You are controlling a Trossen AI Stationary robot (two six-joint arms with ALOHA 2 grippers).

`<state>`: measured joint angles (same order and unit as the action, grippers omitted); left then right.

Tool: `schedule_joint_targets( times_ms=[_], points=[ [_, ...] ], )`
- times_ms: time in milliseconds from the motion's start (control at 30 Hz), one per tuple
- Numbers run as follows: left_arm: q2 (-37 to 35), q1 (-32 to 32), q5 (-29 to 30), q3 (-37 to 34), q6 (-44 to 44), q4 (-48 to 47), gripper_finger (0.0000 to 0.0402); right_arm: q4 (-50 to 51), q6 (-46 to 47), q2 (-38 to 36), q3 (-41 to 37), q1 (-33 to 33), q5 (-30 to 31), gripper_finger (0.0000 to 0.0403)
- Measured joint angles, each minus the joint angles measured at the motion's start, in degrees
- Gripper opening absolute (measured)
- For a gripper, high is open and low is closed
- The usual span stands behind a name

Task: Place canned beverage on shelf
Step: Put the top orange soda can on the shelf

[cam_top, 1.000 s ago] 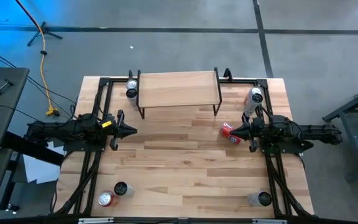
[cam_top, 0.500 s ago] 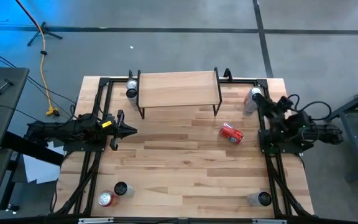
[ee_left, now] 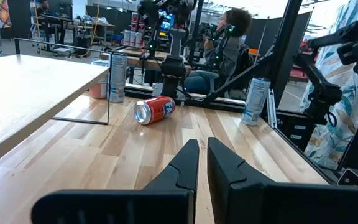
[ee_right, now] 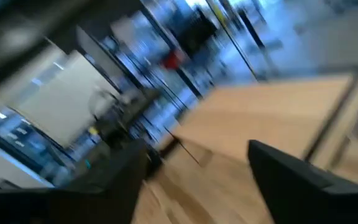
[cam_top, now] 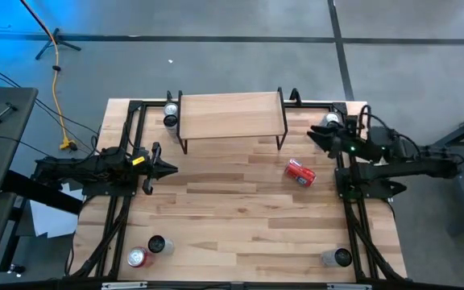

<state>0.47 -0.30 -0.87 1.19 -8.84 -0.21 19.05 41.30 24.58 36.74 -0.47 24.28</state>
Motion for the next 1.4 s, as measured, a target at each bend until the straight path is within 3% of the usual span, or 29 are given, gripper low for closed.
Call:
schedule_joint_targets(
  times_ms=[133, 267, 500, 600, 833, 967, 1400],
  points=[
    [0.0, -0.02, -0.01, 0.0, 0.0, 0.0, 0.0003, 10.36, 3.27, 6.43, 7.28, -0.01, -3.14, 0.0358],
    [0.0, -0.02, -0.01, -0.02, -0.02, 0.0, 0.0003, 15.74, 3.82, 12.35, 13.38, -0.02, -6.06, 0.0394],
    [0.0, -0.01, 0.0, 0.0, 0.0, 0.0, 0.0003, 35.75, 9.9, 24.29, 26.58, -0.01, -6.46, 0.0394],
    [0.0, -0.01, 0.0, -0.02, 0.0, 0.0, 0.0003, 45.99, 13.01, 30.19, 31.52, -0.03, -9.38, 0.0394],
    [0.0, 0.0, 0.01, 0.0, 0.0, 0.0, 0.0003, 57.63, 18.61, 40.25, 33.41, -0.24, -17.3, 0.0394],
    [0.0, -0.02, 0.0, -0.02, 0.0, 0.0, 0.0003, 57.87, 14.6, 43.95, 31.83, -0.52, -21.55, 0.0394],
    [0.0, -0.01, -0.01, -0.01, -0.01, 0.0, 0.0003, 57.76, -10.69, 53.01, 31.79, -8.57, -26.39, 0.0394]
  ],
)
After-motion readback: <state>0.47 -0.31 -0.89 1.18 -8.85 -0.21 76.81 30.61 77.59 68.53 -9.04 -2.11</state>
